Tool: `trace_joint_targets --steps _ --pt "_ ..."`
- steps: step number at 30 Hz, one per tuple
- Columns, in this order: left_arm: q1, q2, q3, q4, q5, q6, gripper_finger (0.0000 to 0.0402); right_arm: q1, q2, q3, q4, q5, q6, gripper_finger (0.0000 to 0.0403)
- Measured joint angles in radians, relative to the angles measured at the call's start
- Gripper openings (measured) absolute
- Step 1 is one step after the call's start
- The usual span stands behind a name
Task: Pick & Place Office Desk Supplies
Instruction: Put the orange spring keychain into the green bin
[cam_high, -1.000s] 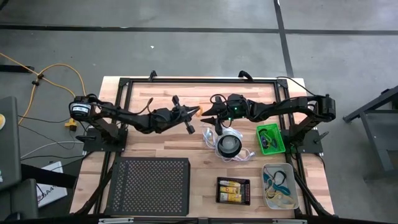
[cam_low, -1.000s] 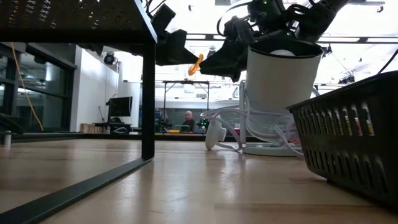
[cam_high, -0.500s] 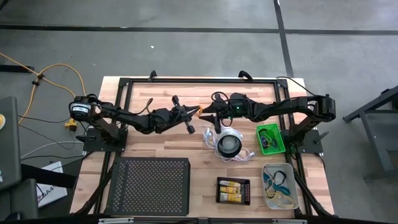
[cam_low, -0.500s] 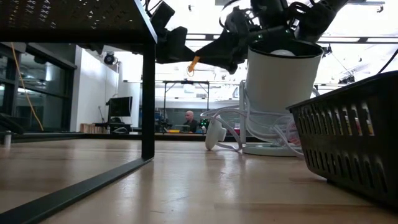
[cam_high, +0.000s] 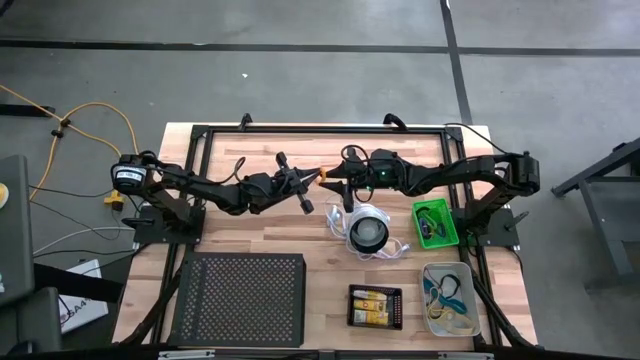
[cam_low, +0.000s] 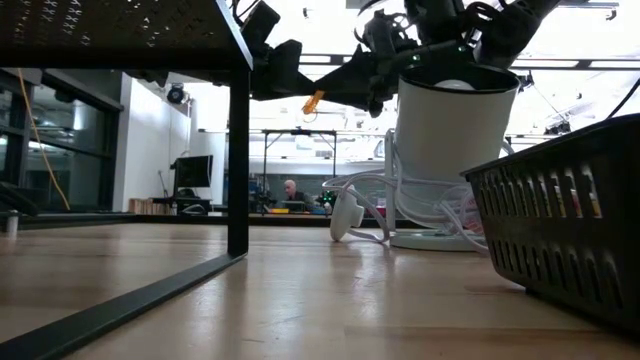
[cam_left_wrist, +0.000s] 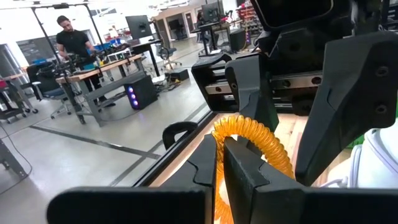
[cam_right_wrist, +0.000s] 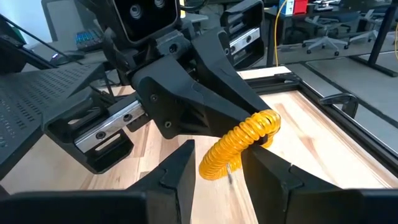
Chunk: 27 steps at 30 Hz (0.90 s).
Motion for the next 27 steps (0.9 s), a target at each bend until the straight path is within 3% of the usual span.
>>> trace_joint_targets --steps 4,15,27 --pt "0.0 0.0 0.0 0.0 0.0 -0.002 0.001 0.0 0.0 0.0 0.0 0.0 0.003 0.0105" --pt "0.0 0.0 0.0 0.002 0.003 -0.002 0.001 0.0 0.0 0.0 -0.001 0.0 0.003 0.0019" --pt "0.0 0.0 0.0 -0.001 0.0 0.001 0.001 0.007 0.0 0.0 -0.042 0.079 0.028 0.0022"
